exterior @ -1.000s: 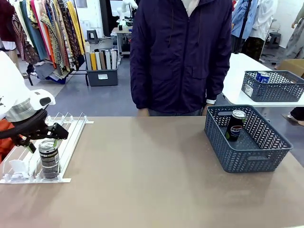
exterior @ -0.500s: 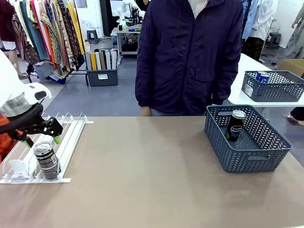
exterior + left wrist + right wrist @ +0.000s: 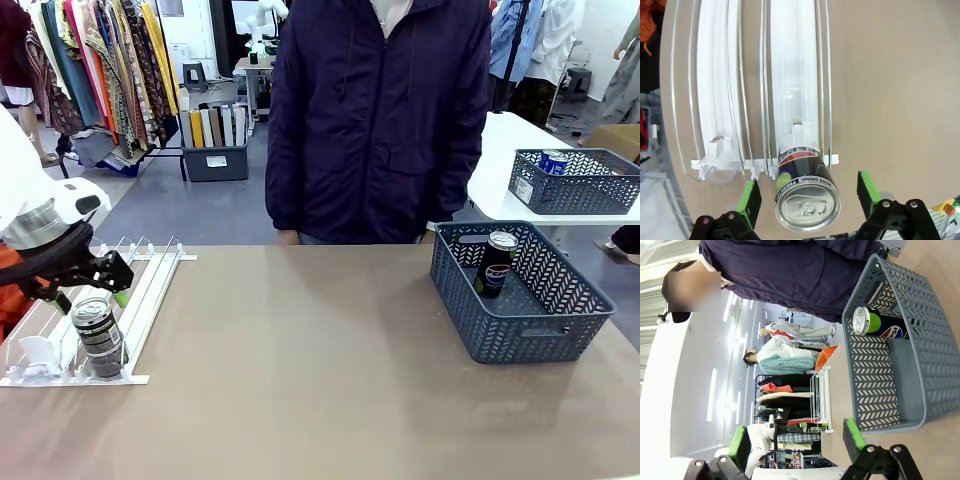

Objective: Retrieve and store the cans from the dispenser.
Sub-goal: Pick up one can from the Automatic Can Dispenser and place it in the middle of the table.

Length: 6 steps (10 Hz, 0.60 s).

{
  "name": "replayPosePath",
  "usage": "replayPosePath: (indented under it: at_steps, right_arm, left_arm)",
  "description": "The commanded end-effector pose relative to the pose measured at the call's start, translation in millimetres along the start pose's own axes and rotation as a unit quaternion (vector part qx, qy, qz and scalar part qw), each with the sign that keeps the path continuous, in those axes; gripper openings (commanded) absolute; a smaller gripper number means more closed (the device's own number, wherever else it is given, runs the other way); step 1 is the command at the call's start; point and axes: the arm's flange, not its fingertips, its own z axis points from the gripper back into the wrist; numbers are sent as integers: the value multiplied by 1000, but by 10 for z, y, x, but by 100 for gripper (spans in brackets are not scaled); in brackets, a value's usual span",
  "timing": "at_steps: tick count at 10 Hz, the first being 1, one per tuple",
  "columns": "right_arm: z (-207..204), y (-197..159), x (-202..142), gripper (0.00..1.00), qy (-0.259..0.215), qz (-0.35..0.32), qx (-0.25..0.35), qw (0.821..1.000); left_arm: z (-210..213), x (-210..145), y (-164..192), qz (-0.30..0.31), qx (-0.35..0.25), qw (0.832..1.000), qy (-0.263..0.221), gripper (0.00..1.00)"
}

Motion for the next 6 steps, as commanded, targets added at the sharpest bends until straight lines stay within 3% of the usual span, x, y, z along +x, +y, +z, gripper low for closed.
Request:
replayPosePath:
  at_steps: [1,4,5,6]
  right_arm:
    - [11,48,0,100,3,-8,2,1000]
    - [11,48,0,100,3,-8,2,1000]
    - [11,48,0,100,3,-8,2,1000]
    - [11,48,0,100,3,-8,2,1000]
  left_arm:
    - [-79,-26,-35,1,15,1000,16,100]
    - [-130,-56,-49,1,33,999,26,100]
    - [-135,-55,-51,2,37,999,29,90]
    - [-134,-51,-53,1,46,999,28,32]
